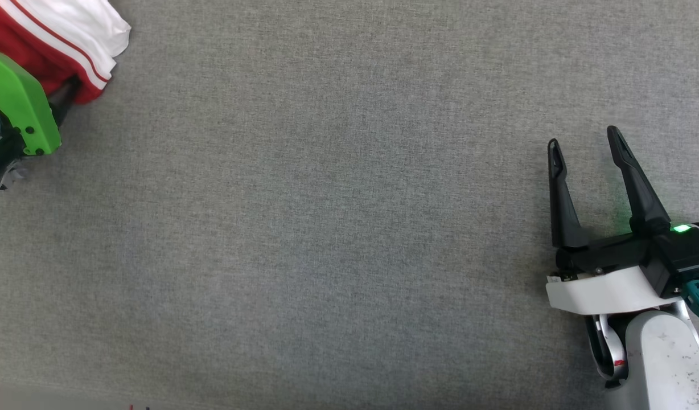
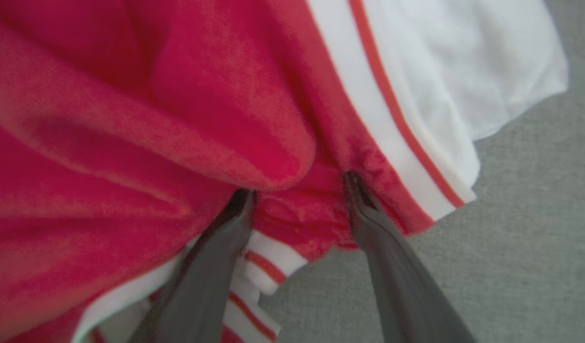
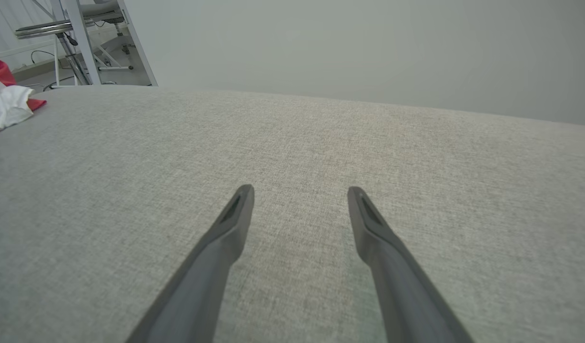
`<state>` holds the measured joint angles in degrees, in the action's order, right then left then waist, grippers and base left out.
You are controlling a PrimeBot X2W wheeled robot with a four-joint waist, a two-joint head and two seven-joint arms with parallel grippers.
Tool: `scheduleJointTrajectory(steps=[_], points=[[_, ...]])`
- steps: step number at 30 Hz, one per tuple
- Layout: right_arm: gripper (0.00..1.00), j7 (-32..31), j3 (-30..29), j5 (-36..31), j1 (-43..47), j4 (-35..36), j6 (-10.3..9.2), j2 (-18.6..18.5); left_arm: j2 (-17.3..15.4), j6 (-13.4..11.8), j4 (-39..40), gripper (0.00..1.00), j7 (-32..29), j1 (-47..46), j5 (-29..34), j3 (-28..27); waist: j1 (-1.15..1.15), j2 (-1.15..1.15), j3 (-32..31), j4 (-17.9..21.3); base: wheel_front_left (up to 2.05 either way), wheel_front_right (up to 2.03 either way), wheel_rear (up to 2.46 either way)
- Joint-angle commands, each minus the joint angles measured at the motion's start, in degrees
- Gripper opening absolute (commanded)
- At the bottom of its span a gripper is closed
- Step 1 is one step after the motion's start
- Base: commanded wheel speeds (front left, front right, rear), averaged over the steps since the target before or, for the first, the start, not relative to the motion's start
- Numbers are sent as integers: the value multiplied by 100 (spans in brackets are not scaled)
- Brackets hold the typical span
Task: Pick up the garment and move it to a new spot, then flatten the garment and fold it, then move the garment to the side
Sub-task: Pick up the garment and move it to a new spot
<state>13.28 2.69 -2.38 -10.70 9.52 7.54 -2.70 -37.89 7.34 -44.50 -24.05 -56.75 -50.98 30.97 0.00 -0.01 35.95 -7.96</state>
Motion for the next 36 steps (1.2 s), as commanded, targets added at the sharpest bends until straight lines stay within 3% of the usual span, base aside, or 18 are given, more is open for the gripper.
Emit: scheduleJointTrajectory(steps=[1, 8, 16, 23, 28, 36], points=[[100, -14, -22, -62, -70, 22, -5, -18, 253, 14, -148, 0, -249, 294, -178, 244, 0, 1, -34, -33, 0, 0, 0], [100, 3, -39, -54, -51, -118, -5, -18, 117, 14, -29, 0, 399, 363, -464, 284, 0, 1, -392, -134, 0, 0, 0], [100, 107, -66, 193, 22, -509, -5, -18, -53, 14, 206, 0, 2001, 623, -549, 82, 0, 1, -1190, -120, 0, 0, 0], [100, 160, -116, 425, 215, -863, -5, -18, -206, -9, 608, 0, 3018, 858, -365, 28, 0, 1, -1911, -126, 0, 0, 0], [100, 169, -151, 623, 339, -1001, -5, -18, -306, -222, 1157, 0, 3489, 950, -52, 51, 0, 1, -2404, -64, 0, 0, 0], [100, 171, -250, 834, 600, -1057, -5, -18, -336, -638, 2287, 0, 3568, 954, 241, 102, 0, 1, -2959, 182, 0, 0, 0]])
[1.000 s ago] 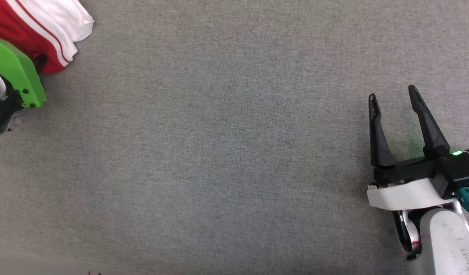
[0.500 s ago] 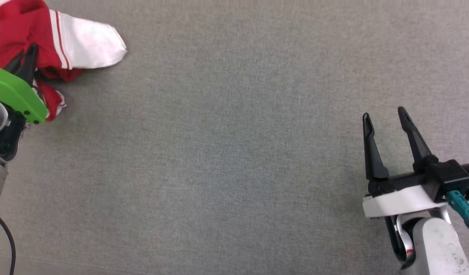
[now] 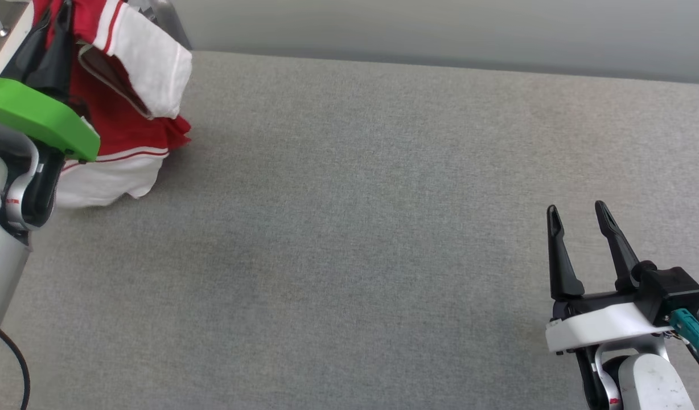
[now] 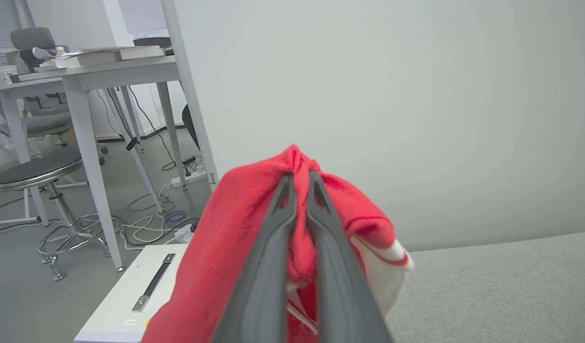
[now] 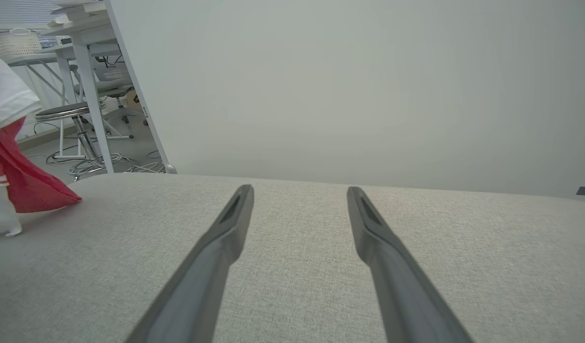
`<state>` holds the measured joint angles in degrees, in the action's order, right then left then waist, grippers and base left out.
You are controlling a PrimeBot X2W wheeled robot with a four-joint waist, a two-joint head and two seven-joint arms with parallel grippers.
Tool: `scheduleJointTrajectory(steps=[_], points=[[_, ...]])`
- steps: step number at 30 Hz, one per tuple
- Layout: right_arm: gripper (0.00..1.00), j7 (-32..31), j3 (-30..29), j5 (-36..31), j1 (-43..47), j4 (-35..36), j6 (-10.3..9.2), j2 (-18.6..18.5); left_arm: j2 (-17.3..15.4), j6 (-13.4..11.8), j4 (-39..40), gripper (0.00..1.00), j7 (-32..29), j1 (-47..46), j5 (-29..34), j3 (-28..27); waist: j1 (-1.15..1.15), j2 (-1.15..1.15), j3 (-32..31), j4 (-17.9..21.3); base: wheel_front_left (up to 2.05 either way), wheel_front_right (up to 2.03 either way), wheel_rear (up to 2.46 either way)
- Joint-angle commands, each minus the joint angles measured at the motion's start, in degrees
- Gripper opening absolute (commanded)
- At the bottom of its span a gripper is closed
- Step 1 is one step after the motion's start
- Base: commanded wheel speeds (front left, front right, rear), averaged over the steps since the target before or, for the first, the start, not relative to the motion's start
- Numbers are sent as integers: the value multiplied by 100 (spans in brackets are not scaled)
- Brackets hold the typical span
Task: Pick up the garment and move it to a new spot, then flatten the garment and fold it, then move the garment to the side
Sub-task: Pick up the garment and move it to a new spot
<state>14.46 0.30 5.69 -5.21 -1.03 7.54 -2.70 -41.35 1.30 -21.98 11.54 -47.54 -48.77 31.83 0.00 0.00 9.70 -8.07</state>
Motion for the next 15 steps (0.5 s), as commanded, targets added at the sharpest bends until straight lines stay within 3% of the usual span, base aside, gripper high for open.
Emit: scheduleJointTrajectory(steps=[1, 9, 15], points=[[100, 52, -28, 41, 68, -4, -5, -18, 19, -75, 141, 0, -31, 17, 31, 28, 0, 0, -374, 233, 0, 0, 0], [100, 53, -121, 120, 125, -3, -5, -18, 174, -283, 781, 0, -151, -314, 423, 279, 0, 0, -554, 764, 0, 0, 0], [100, 53, -249, 144, 132, 20, -5, -18, 431, -187, 870, 0, -175, -721, 648, 491, 0, 0, -523, 1218, 0, 0, 0]])
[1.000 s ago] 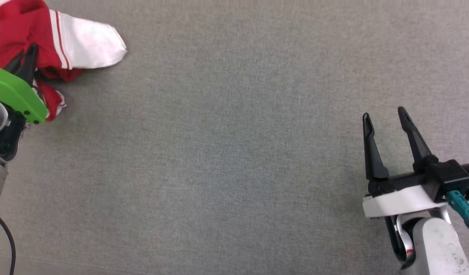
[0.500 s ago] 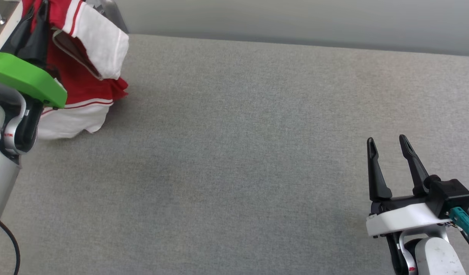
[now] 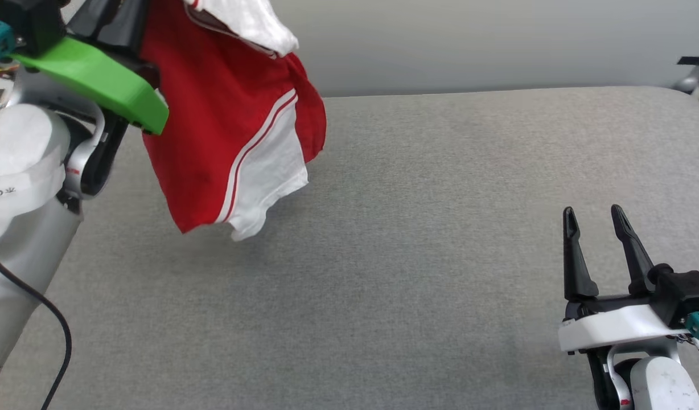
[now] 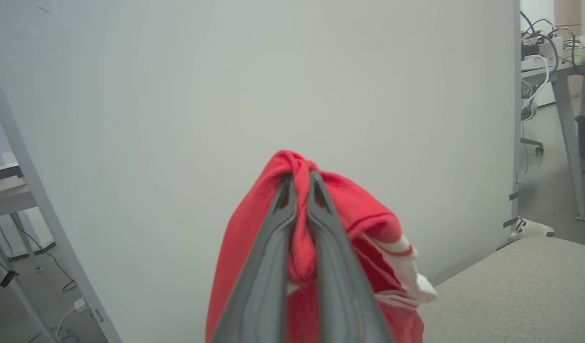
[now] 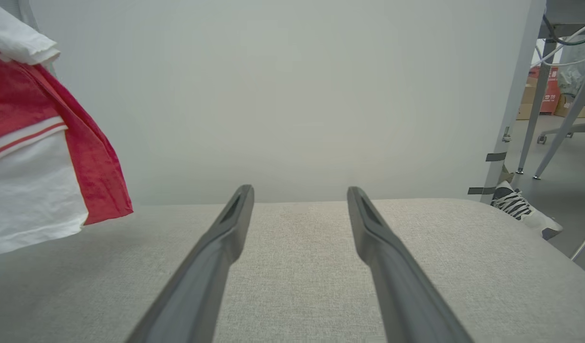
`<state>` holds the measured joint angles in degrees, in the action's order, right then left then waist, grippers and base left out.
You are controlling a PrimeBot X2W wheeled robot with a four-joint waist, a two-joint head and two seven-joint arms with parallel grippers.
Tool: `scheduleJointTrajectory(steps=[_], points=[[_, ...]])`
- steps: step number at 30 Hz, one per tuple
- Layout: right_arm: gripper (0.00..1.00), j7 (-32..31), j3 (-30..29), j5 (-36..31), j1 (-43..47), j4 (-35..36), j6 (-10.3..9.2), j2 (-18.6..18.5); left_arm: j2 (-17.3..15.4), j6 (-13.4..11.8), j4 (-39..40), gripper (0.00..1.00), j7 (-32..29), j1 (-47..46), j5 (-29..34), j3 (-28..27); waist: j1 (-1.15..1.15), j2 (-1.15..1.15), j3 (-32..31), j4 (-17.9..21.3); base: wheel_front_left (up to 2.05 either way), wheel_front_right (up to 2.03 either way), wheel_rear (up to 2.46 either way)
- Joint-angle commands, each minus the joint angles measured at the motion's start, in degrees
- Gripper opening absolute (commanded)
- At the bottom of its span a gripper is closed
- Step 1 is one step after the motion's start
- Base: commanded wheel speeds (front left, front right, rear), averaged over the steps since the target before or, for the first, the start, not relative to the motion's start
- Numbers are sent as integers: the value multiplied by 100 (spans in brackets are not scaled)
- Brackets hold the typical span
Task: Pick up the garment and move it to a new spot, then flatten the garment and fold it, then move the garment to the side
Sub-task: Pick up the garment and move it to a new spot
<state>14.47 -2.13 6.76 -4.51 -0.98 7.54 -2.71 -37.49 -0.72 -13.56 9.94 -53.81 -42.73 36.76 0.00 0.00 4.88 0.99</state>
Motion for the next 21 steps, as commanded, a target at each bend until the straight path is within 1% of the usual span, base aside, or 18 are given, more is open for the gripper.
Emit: scheduleJointTrajectory(steps=[1, 6, 11, 15, 18, 21], points=[[100, 52, -32, 38, 61, 19, -5, -17, 97, 38, 33, 0, -19, -154, 56, 24, 0, 0, -32, 378, 0, 0, 0], [100, 52, -130, 68, 26, 40, -5, -17, 373, 245, 98, 0, 34, -393, 219, 277, 0, 0, 42, 734, 0, 0, 0], [100, 52, -155, 63, 5, 21, -5, -17, 773, 515, 122, 0, 71, -329, 371, 792, 0, 0, 133, 1023, 0, 0, 0], [100, 52, -147, 63, -38, 6, -5, -17, 1306, 659, -111, 0, 41, -100, 409, 1374, 0, 0, 258, 1173, 0, 0, 0], [100, 52, -125, 64, -89, -13, -5, -17, 1825, 737, -441, 0, 74, 160, 414, 1895, 0, 0, 364, 1254, 0, 0, 0], [100, 52, -104, 74, -141, -27, -5, -17, 2262, 780, -850, 0, 119, 405, 404, 2357, 0, 0, 471, 1313, 0, 0, 0]])
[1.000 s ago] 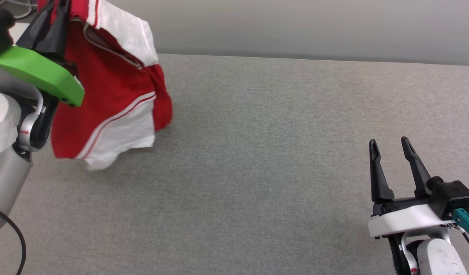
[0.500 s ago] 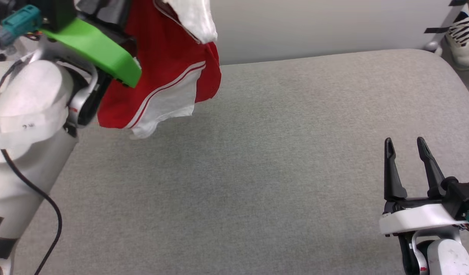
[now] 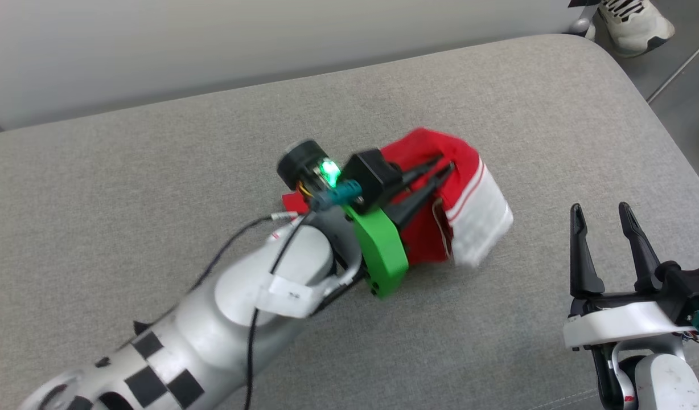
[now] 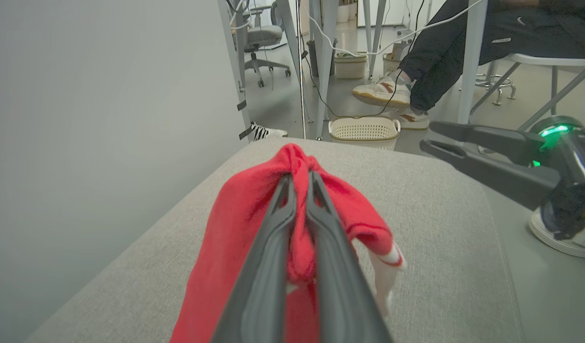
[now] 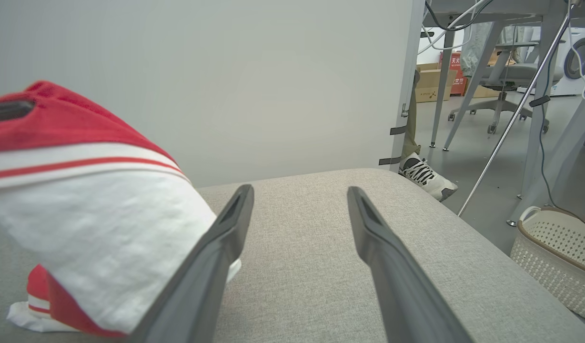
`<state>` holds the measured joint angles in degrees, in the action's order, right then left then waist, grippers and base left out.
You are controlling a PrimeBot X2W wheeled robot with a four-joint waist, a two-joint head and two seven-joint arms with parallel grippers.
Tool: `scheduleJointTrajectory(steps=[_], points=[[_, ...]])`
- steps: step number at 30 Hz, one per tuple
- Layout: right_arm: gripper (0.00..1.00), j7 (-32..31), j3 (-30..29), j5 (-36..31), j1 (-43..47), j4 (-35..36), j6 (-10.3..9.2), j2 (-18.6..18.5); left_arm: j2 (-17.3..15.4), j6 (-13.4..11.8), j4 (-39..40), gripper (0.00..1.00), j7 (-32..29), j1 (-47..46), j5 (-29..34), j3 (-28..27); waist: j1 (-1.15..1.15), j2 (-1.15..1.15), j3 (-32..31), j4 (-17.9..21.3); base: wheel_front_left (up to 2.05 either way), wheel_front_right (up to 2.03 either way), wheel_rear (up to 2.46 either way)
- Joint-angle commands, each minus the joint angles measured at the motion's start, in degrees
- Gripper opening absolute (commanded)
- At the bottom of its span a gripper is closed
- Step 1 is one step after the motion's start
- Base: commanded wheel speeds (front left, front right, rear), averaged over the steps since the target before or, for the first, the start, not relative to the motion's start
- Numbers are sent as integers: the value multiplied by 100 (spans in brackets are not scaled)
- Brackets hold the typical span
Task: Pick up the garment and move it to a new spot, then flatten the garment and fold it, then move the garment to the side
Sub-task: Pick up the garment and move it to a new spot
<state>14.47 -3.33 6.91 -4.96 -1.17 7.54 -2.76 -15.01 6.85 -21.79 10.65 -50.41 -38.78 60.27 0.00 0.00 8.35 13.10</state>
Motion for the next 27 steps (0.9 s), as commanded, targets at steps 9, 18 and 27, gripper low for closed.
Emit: scheduleJointTrajectory(steps=[9, 18, 27], points=[[100, 52, 113, 53, -144, -113, -5, -11, 883, 60, -1316, 100, 319, 451, -148, 722, 0, 0, 265, 59, 0, 0, 0], [100, 52, 79, -47, -77, -193, -5, -11, 972, 62, -1569, 100, 430, 420, -225, 347, 0, 0, -54, -430, 0, 0, 0], [100, 52, 11, -181, 92, -244, -5, -11, 531, -210, -1062, 100, 433, 573, 378, -591, 0, 0, -511, -1043, 0, 0, 0]])
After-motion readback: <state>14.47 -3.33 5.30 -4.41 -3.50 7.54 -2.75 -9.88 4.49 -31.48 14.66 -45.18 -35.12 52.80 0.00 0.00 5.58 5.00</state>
